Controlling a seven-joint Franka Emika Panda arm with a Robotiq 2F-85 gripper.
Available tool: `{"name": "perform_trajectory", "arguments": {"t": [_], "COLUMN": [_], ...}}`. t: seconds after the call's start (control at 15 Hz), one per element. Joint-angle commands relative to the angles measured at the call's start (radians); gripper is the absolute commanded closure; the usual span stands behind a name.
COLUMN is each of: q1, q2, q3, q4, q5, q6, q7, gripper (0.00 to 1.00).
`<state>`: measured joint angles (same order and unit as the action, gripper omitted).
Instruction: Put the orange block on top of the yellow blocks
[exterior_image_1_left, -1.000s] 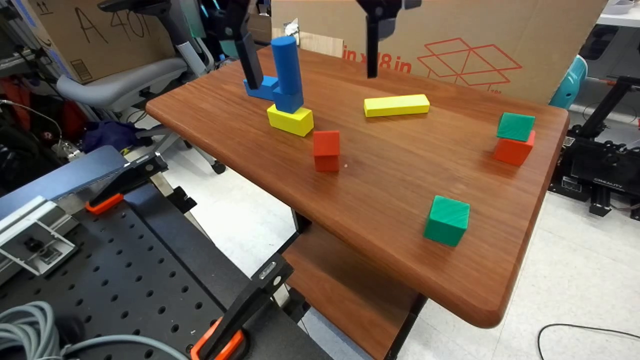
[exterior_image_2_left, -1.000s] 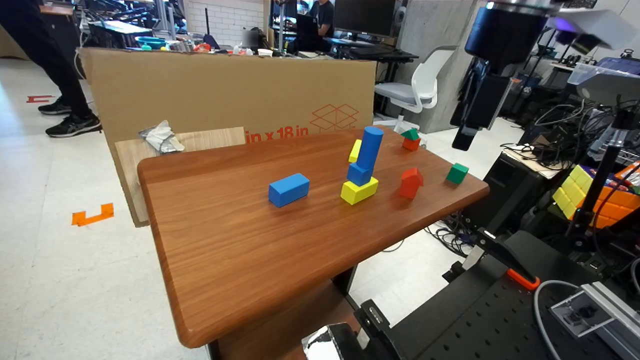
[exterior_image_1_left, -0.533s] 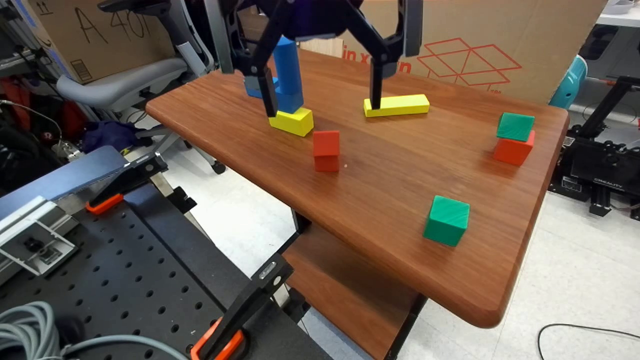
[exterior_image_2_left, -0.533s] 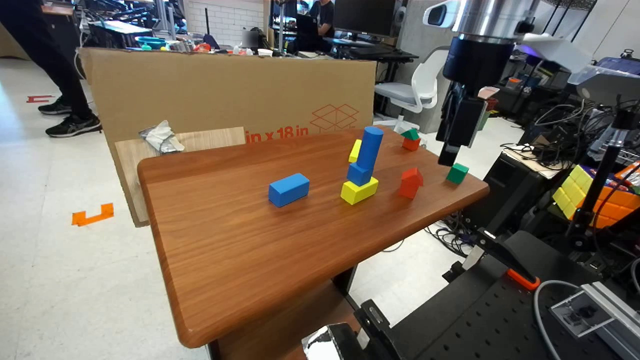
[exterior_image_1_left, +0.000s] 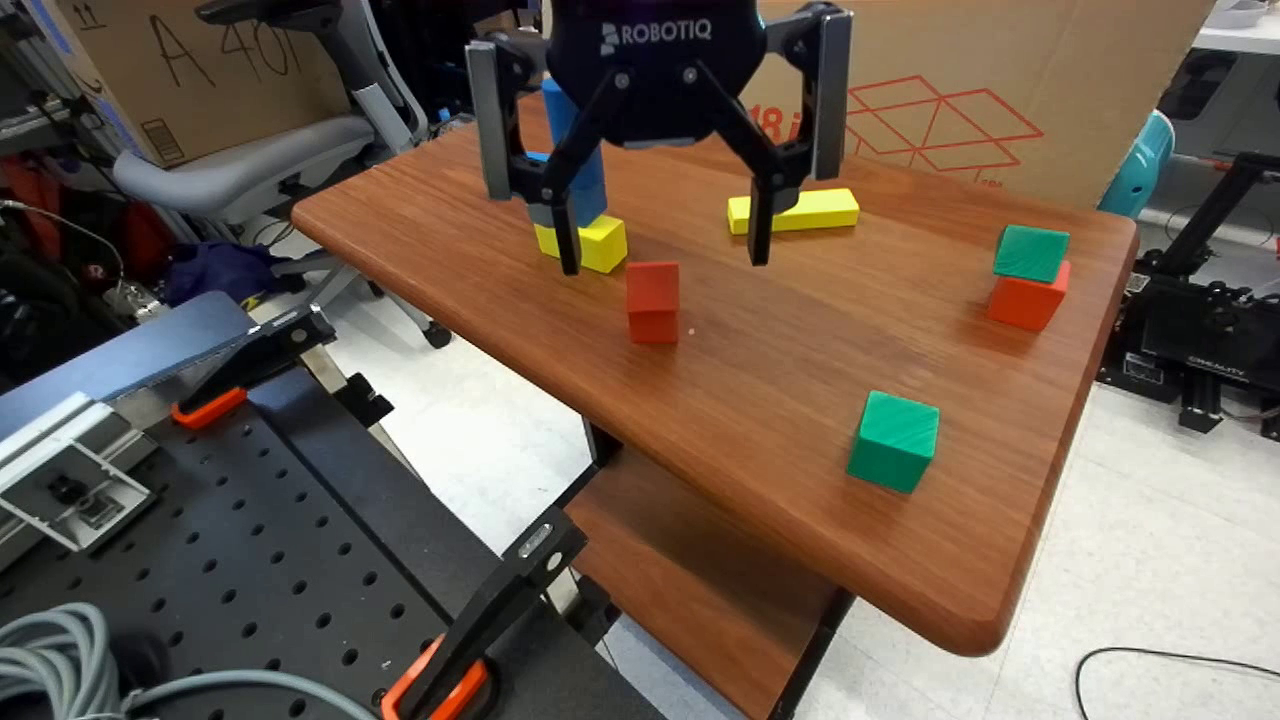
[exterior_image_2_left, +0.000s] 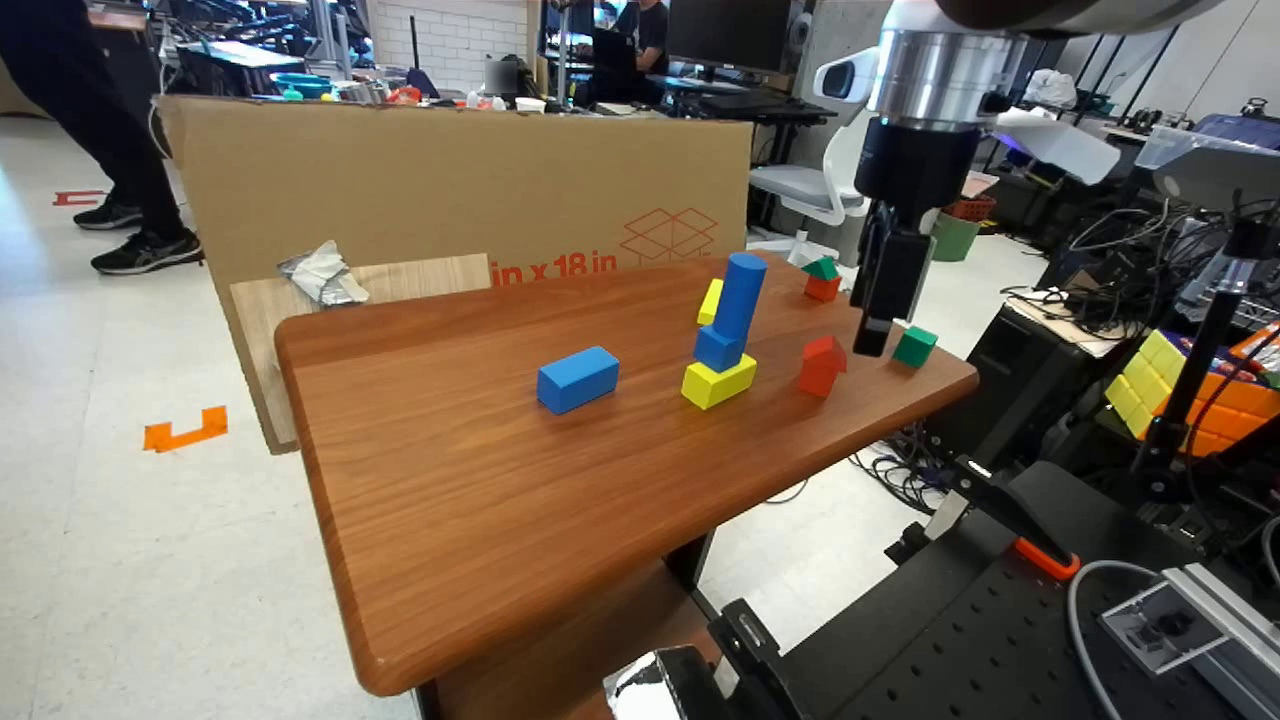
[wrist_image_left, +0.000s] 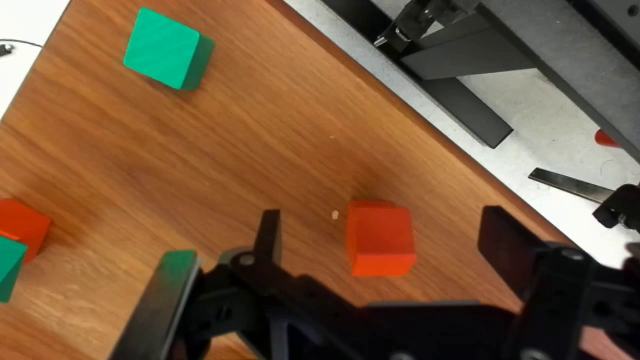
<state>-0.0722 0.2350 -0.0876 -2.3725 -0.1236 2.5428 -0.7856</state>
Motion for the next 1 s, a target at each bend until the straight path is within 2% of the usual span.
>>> {"name": "perform_trajectory", "arguments": {"t": [0.0,0.6,0.67,0.73,0.93], "q1": [-0.026,-0.021,-0.021,-0.020,-0.016], "q2": [0.040,0.090,0.094,0.098,0.107], "q3": [0.031,0.039,0.040,0.040,0.042], "q4": [0.037,0.084,0.087,0.090,0.096], "q5": [-0.009,-0.032,-0.033,-0.035,-0.043], "q6": [0.008,0.006,0.008,0.009,0.011], "q7": [-0.006,0.021,0.024,0.026,0.038], "gripper": [0.00,0.00,0.25,0.26,0.51]}}
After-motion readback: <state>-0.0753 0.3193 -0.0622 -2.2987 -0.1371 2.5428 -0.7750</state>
